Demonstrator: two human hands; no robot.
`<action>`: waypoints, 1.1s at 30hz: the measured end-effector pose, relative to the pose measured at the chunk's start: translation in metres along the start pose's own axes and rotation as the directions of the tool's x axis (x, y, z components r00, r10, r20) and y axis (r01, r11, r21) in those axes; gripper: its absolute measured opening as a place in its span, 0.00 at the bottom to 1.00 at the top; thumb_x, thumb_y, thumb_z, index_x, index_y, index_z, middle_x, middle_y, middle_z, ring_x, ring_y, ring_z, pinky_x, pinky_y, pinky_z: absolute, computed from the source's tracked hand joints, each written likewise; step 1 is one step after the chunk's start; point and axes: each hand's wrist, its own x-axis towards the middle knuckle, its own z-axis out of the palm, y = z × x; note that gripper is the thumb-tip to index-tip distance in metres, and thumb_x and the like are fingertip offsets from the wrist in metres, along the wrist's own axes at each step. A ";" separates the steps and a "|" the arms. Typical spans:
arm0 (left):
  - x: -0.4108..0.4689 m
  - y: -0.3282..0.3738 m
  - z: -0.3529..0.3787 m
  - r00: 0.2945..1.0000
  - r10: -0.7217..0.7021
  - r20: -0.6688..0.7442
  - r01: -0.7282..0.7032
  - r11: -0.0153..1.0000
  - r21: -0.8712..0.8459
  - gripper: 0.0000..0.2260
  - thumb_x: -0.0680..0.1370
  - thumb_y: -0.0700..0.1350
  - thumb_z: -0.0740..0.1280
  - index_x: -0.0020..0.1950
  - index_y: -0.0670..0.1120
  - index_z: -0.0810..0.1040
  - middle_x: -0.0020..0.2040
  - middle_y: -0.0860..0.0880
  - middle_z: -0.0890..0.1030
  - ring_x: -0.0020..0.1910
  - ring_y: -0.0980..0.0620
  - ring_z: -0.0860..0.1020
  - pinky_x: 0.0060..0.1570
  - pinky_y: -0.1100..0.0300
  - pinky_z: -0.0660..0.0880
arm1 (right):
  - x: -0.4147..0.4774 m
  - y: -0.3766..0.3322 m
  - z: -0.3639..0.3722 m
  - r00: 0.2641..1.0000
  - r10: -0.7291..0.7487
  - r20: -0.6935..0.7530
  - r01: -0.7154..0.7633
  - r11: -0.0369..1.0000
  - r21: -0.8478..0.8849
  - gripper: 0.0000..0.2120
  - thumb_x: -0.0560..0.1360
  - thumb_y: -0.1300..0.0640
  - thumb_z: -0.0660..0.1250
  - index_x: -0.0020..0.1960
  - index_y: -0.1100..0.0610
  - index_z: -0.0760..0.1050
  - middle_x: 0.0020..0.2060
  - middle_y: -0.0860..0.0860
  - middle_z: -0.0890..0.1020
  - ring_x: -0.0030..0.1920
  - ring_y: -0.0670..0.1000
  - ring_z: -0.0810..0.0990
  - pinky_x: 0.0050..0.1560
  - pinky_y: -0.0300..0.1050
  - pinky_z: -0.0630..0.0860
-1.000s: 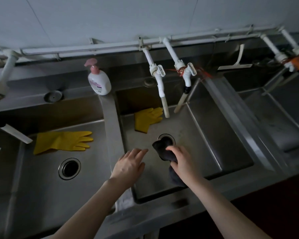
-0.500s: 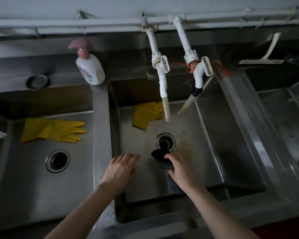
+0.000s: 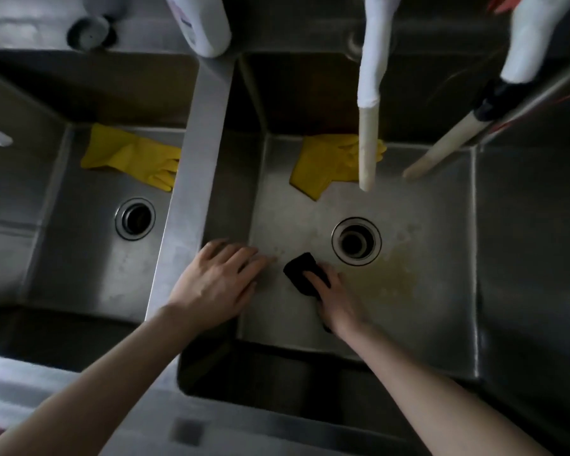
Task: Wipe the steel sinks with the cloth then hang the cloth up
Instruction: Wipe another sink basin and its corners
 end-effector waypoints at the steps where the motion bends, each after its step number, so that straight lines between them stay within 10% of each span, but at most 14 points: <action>1: 0.000 0.001 -0.001 1.000 -0.007 0.009 0.007 1.000 -0.001 0.16 0.76 0.49 0.62 0.63 0.49 0.75 0.58 0.49 0.78 0.56 0.47 0.77 0.59 0.49 0.69 | 0.001 0.005 0.008 1.000 -0.019 0.012 0.020 0.998 -0.059 0.28 0.77 0.59 0.61 0.75 0.48 0.59 0.77 0.54 0.52 0.72 0.60 0.57 0.66 0.54 0.65; 7: 0.001 0.002 -0.003 1.000 -0.028 -0.009 0.028 1.000 0.003 0.14 0.76 0.48 0.59 0.60 0.48 0.76 0.54 0.49 0.79 0.54 0.46 0.77 0.61 0.49 0.68 | 0.003 0.037 0.034 0.958 -0.287 0.024 0.280 0.907 -0.316 0.26 0.75 0.49 0.54 0.73 0.52 0.61 0.73 0.56 0.65 0.72 0.60 0.63 0.65 0.62 0.67; 14: -0.001 -0.003 0.005 0.992 0.000 -0.126 0.001 1.000 0.004 0.13 0.75 0.46 0.61 0.58 0.47 0.78 0.52 0.48 0.80 0.56 0.46 0.77 0.69 0.44 0.61 | 0.009 0.056 0.080 0.759 -0.635 0.145 0.633 0.666 -0.394 0.32 0.77 0.49 0.62 0.77 0.47 0.53 0.76 0.48 0.57 0.75 0.57 0.57 0.72 0.55 0.59; 21: 0.002 -0.016 0.002 0.988 0.095 -0.120 -0.096 0.995 0.000 0.13 0.75 0.45 0.63 0.58 0.47 0.79 0.55 0.47 0.81 0.63 0.46 0.75 0.70 0.37 0.57 | 0.070 0.037 0.051 0.948 -0.196 -0.250 0.162 0.975 -0.150 0.30 0.76 0.53 0.59 0.77 0.47 0.56 0.77 0.52 0.52 0.76 0.58 0.53 0.71 0.60 0.60; 33: 0.022 -0.028 -0.006 0.988 0.048 -0.149 -0.055 0.998 -0.043 0.12 0.74 0.46 0.64 0.55 0.49 0.81 0.51 0.51 0.83 0.60 0.48 0.77 0.70 0.44 0.60 | 0.105 -0.001 0.069 0.907 -0.346 -0.238 0.302 0.931 -0.203 0.25 0.78 0.48 0.56 0.75 0.46 0.61 0.76 0.51 0.60 0.74 0.58 0.59 0.70 0.61 0.60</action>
